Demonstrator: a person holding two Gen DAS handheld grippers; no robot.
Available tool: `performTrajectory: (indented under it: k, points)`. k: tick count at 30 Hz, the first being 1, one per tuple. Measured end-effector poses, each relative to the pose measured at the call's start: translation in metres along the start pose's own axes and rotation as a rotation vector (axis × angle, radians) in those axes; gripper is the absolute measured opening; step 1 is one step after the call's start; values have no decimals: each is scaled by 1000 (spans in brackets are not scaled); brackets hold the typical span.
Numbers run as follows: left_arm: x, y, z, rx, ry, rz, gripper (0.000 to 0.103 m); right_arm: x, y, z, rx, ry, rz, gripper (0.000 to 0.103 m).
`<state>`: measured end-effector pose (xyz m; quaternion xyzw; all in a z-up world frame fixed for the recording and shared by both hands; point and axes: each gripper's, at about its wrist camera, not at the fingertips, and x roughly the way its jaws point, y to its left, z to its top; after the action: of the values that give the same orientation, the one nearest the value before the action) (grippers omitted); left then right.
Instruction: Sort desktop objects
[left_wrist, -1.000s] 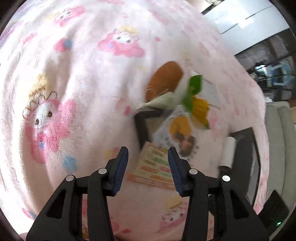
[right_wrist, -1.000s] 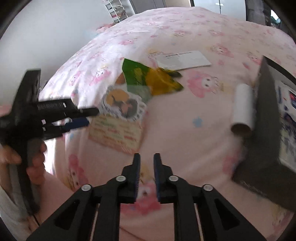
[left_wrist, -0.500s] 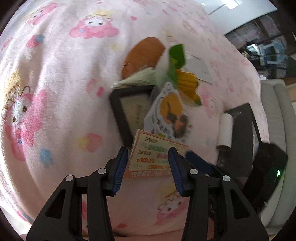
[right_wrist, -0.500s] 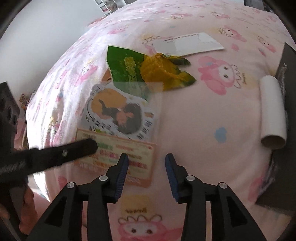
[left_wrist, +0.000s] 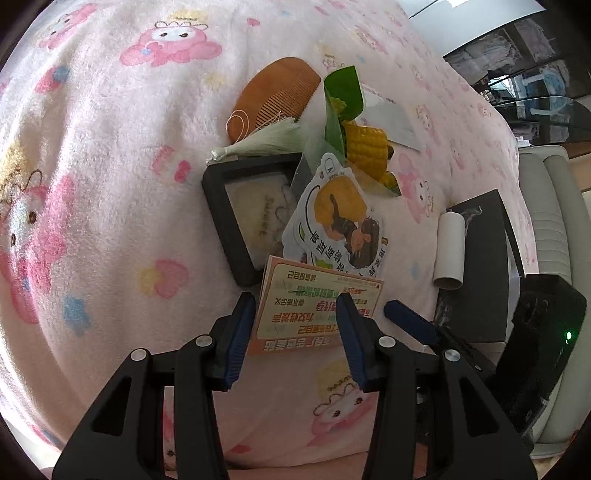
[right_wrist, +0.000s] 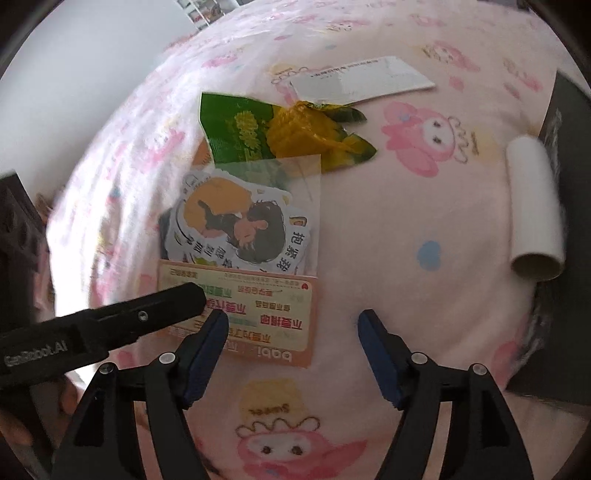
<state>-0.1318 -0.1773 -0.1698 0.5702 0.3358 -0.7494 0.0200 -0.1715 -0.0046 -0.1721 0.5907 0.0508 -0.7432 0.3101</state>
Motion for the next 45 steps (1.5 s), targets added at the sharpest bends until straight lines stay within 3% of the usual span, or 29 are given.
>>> performTrajectory:
  k: [8,12,17,20,21,25,31,37,45]
  points:
    - [9,-4,-6,-3,8,12,45,8,0,-4,4,-43,-74,69]
    - [14,-7,-11,-6,11,11,46,8,-9,-5,31,-89,-39,63]
    - [16,-7,-14,-3,15,15,46,8,-11,-1,10,-144,-119,49]
    - [17,-7,-15,-3,16,3,45,16,-14,3,-1,-128,-154,29]
    - [17,-6,-16,-2,17,0,40,20,-14,4,-9,-116,-161,22]
    - [17,-7,-17,15,13,31,34,23,-13,-2,-48,-92,-85,4]
    - [14,-11,-19,39,13,22,34,7,-19,-9,-11,-101,9,1]
    - [30,-38,-33,171,121,-21,38,-15,-29,-41,-56,-66,-89,1]
    - [34,-34,-31,149,130,8,38,-10,-49,-62,-68,-65,-190,2]
